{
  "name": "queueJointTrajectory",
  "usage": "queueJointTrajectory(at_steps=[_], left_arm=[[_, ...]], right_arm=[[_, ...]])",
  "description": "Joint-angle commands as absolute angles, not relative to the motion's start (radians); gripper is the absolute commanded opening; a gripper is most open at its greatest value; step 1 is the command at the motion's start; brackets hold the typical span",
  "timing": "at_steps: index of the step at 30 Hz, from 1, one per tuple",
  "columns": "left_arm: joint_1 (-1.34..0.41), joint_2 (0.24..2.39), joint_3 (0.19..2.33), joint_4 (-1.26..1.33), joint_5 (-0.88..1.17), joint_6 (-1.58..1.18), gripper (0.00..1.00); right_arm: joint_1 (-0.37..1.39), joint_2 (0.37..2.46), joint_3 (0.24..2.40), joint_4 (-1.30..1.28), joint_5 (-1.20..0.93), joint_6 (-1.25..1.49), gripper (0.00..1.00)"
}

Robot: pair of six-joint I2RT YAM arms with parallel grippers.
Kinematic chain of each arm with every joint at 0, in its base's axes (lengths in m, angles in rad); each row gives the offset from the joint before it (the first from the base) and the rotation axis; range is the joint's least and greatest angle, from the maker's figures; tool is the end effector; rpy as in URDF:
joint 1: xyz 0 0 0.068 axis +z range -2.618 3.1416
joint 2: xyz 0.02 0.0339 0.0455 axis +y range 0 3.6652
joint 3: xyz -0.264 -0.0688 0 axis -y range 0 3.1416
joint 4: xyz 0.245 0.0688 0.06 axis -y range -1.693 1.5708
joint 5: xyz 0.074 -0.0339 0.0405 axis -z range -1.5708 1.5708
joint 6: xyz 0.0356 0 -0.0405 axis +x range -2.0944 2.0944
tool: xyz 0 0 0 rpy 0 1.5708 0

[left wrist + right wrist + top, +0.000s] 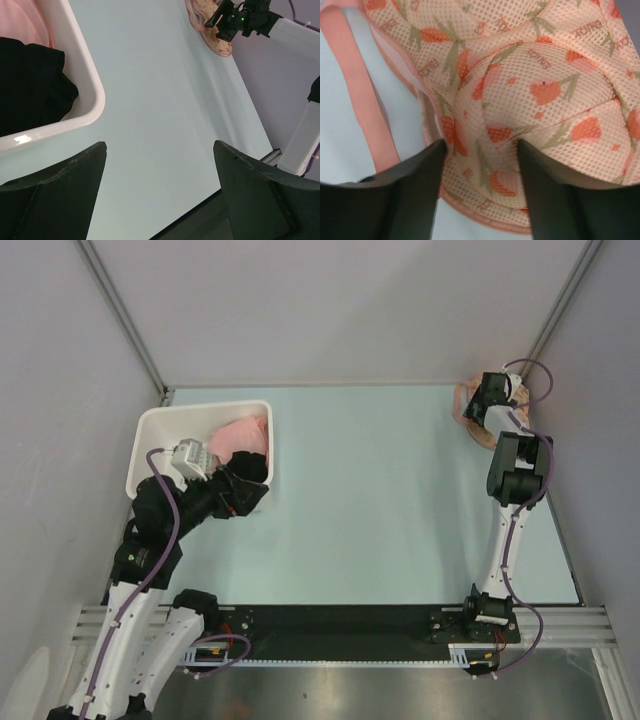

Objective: Place the bra in the laundry bag and zip it closed

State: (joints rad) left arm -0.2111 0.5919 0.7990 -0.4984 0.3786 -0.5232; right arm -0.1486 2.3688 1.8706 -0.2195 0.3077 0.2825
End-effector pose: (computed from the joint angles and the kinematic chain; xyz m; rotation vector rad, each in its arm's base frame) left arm 0.1252 -0.0403 0.3391 -0.0279 1.9304 -0.8523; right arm 0.5267 -0.0898 0.1625 0.6383 2.1715 -0.2807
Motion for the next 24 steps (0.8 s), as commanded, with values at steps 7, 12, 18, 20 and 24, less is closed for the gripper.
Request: queueJointTrajectory(at_steps=[7,12,18,20,24], left_arm=[[-0.209,0.646,0.870,-0.503,0.416,-0.500,0.93],[-0.209,0.637,0.842,-0.488,0.405,-0.552,0.90],[-0.210,0.643,0.796,-0.473,0.414,-0.595,0.87],[-0.212,0.632,0.770,-0.448,0.420,-0.620,0.87],[-0.219,0.635,0.730,-0.405,0.465,-0.675,0.87]], right_arm=[[-0.117,2.488,2.091,-0.431,0.322,0.276,0.28],[-0.069,2.335,2.126,-0.498,0.365,0.241,0.00],[0.058,2.065,2.059,-0.626,0.359,0.331,0.00],[0.110,1.984,1.969,-0.641,0.310,0.363,0.00],[0.133,1.752,1.682,-0.520,-0.098,0.596,0.00]])
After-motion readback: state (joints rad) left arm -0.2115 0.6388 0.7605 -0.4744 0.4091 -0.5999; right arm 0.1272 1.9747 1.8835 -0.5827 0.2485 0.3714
